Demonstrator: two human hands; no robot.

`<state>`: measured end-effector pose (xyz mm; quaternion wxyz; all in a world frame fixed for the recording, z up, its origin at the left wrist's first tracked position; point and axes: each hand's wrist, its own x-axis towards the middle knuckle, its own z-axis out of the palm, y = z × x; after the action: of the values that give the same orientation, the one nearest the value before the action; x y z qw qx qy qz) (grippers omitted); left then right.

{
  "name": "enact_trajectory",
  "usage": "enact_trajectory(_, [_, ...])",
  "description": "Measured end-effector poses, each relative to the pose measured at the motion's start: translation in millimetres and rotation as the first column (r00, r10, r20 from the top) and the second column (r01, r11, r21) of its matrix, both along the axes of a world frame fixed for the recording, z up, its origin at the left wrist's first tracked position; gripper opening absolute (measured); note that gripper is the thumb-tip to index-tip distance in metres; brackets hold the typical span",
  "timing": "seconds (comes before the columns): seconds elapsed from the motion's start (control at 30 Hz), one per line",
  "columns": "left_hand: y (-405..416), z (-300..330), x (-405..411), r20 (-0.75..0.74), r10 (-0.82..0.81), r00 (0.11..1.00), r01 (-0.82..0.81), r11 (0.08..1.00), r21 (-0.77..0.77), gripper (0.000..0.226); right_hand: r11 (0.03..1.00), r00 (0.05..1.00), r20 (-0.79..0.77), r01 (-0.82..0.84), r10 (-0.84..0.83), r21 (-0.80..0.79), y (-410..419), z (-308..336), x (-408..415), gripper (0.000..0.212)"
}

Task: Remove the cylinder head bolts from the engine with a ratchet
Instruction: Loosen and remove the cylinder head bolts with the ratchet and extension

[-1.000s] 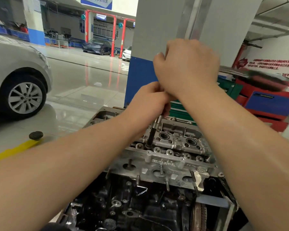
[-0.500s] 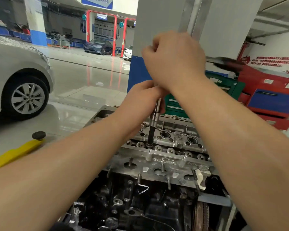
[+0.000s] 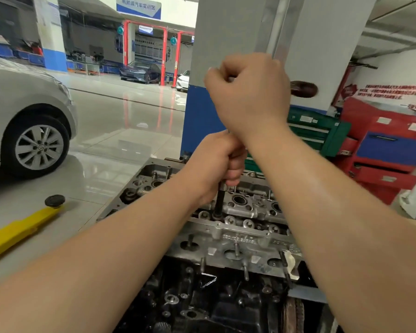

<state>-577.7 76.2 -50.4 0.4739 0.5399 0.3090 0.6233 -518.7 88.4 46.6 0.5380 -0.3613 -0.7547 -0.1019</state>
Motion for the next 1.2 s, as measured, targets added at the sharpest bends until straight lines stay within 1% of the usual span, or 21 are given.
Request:
enact_trajectory(0.07, [2, -6, 1, 0.034, 0.039, 0.999, -0.041, 0.998, 0.041, 0.029, 0.984, 0.988, -0.04, 0.155, -0.152, 0.086, -6, -6, -3, 0.042])
enact_trajectory(0.13, [3, -9, 5, 0.027, 0.081, 0.996, -0.082, 0.994, 0.074, 0.027, 0.982, 0.986, -0.089, 0.152, -0.142, 0.109, -5, -10, 2, 0.041])
enact_trajectory(0.23, [4, -10, 9, 0.019, 0.104, 0.994, -0.105, 0.99, 0.095, 0.031, 0.993, 0.983, -0.171, -0.042, 0.061, 0.109, -1, -12, 10, 0.035])
enact_trajectory(0.33, [4, -11, 8, 0.014, 0.084, 0.996, -0.085, 0.99, 0.113, 0.032, 0.958, 0.932, -0.231, -0.252, 0.278, 0.138, -12, -20, 15, 0.023])
enact_trajectory(0.43, [3, -10, 4, 0.036, 0.046, 0.998, -0.05, 0.993, 0.107, 0.03, 0.936, 0.923, -0.193, -0.3, 0.333, 0.183, -16, -39, 35, 0.02])
enact_trajectory(0.47, [4, -9, 3, 0.043, 0.036, 0.998, -0.04, 0.995, 0.093, 0.033, 0.937, 0.906, -0.254, -0.299, 0.338, 0.181, -14, -46, 44, 0.019])
enact_trajectory(0.5, [4, -9, 2, 0.048, 0.031, 0.998, -0.035, 0.996, 0.079, 0.036, 0.941, 0.859, -0.384, -0.306, 0.337, 0.141, -12, -51, 52, 0.017])
enact_trajectory(0.53, [5, -8, 2, 0.051, 0.027, 0.998, -0.03, 0.997, 0.065, 0.039, 0.936, 0.761, -0.568, -0.349, 0.313, 0.048, -9, -53, 59, 0.015])
enact_trajectory(0.57, [5, -8, 2, 0.054, 0.021, 0.998, -0.025, 0.998, 0.057, 0.04, 0.894, 0.617, -0.748, -0.441, 0.243, -0.074, -4, -52, 63, 0.016])
enact_trajectory(0.6, [5, -8, 1, 0.059, 0.015, 0.998, -0.018, 0.998, 0.052, 0.04, 0.787, 0.471, -0.87, -0.588, 0.147, -0.186, 1, -50, 66, 0.022])
enact_trajectory(0.63, [6, -8, 2, 0.061, 0.011, 0.998, -0.014, 0.999, 0.05, 0.04, 0.632, 0.352, -0.932, -0.742, 0.082, -0.225, 6, -46, 68, 0.028])
enact_trajectory(0.67, [6, -8, 1, 0.058, 0.011, 0.998, -0.014, 0.999, 0.048, 0.04, 0.485, 0.276, -0.959, -0.849, 0.071, -0.209, 11, -42, 68, 0.032])
enact_trajectory(0.7, [6, -8, 1, 0.051, 0.008, 0.999, -0.01, 0.999, 0.046, 0.04, 0.379, 0.22, -0.97, -0.91, 0.102, -0.166, 15, -35, 68, 0.032])
enact_trajectory(0.77, [5, -7, 0, 0.042, -0.025, 0.999, 0.023, 0.999, 0.036, 0.041, 0.291, 0.133, -0.983, -0.953, 0.128, -0.091, 21, -19, 63, 0.033])
enact_trajectory(0.83, [4, -5, -2, 0.038, -0.081, 0.996, 0.08, 0.996, 0.028, 0.041, 0.228, 0.158, -0.985, -0.964, 0.067, -0.139, 25, -2, 53, 0.032])
enact_trajectory(0.97, [4, -2, -3, 0.0, -0.155, 0.988, 0.155, 0.988, 0.014, 0.042, 0.147, 0.481, -0.876, -0.87, 0.041, -0.471, 20, 27, 31, 0.017])
enact_trajectory(1.03, [5, -2, -3, -0.005, -0.175, 0.985, 0.175, 0.985, 0.015, 0.043, 0.059, 0.508, -0.861, -0.861, 0.026, -0.506, 16, 34, 18, 0.018])
enact_trajectory(1.1, [3, -4, -4, 0.015, -0.16, 0.987, 0.16, 0.987, 0.023, 0.042, -0.003, 0.49, -0.872, -0.872, 0.004, -0.49, 2, 37, 6, 0.016])
enact_trajectory(1.13, [3, -6, -6, 0.026, -0.137, 0.99, 0.137, 0.99, 0.026, 0.041, 0.065, 0.493, -0.87, -0.868, -0.004, -0.492, -1, 38, 1, 0.01])
enact_trajectory(1.17, [3, -7, -6, 0.033, -0.092, 0.995, 0.091, 0.996, 0.026, 0.039, 0.151, 0.445, -0.895, -0.884, -0.02, -0.443, -4, 37, -1, 0.008])
enact_trajectory(1.2, [3, -9, -6, 0.027, -0.011, 1.0, 0.01, 1.0, 0.03, 0.034, 0.234, 0.402, -0.913, -0.883, -0.073, -0.408, -4, 35, 3, 0.02])
